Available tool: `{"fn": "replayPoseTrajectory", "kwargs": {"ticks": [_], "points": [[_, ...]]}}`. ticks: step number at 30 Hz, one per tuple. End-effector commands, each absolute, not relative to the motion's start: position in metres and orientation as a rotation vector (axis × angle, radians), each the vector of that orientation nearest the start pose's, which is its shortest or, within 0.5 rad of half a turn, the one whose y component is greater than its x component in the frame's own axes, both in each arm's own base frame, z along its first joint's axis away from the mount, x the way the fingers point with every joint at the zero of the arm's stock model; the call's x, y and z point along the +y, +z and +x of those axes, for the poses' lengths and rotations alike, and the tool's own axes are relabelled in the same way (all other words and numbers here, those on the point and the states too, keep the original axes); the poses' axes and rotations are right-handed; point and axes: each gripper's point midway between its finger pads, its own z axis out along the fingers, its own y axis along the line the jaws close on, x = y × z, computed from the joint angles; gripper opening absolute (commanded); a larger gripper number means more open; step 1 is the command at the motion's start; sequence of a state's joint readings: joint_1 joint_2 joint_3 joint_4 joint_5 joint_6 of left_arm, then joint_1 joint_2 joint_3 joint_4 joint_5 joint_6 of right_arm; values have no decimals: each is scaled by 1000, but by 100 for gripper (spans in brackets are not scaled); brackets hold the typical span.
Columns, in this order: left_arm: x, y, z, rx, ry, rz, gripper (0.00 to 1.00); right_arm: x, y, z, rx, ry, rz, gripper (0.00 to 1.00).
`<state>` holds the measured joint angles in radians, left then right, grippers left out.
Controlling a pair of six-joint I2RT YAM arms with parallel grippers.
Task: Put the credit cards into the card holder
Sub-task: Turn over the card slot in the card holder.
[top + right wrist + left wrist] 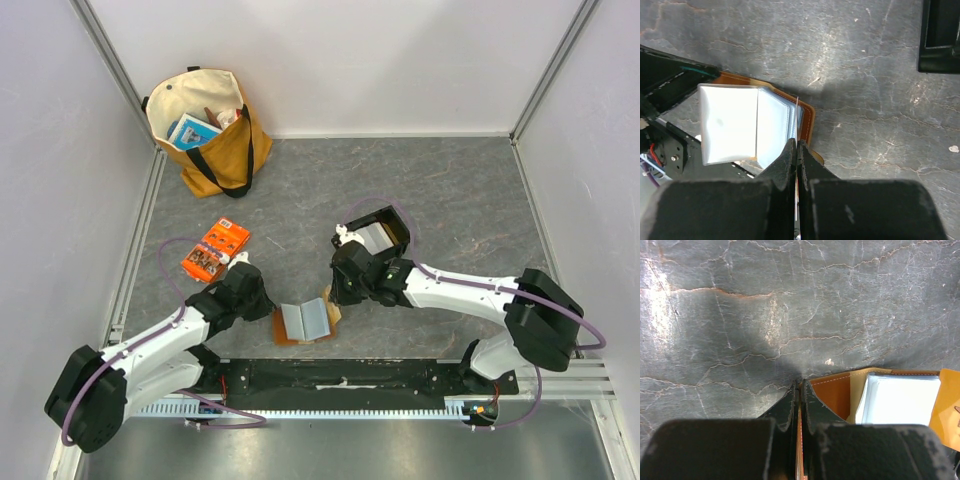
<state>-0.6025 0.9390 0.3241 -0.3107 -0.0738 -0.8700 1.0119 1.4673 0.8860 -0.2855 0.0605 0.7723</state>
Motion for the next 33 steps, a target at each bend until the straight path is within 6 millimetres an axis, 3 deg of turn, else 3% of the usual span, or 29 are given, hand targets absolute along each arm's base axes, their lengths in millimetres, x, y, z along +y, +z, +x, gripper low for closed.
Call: {"fn": "replayPoseTrajectory", "kwargs": {"ticks": [1, 9, 15, 25, 28, 33], "points": [[-144, 21, 183, 2526, -481, -324, 2, 334, 79, 179, 2558, 754, -263, 0], [-147, 18, 182, 2535, -499, -328, 2, 359, 92, 176, 2533, 925, -246, 0], [-148, 17, 182, 2534, -505, -334, 2, 367, 89, 174, 2541, 946, -258, 0], [-152, 14, 184, 2533, -535, -352, 2, 408, 108, 162, 2489, 1062, -405, 0], [-152, 14, 185, 2527, -530, -352, 2, 404, 106, 167, 2493, 1005, -399, 0], [-151, 14, 184, 2527, -524, -348, 2, 375, 105, 185, 2467, 831, -341, 0]]}}
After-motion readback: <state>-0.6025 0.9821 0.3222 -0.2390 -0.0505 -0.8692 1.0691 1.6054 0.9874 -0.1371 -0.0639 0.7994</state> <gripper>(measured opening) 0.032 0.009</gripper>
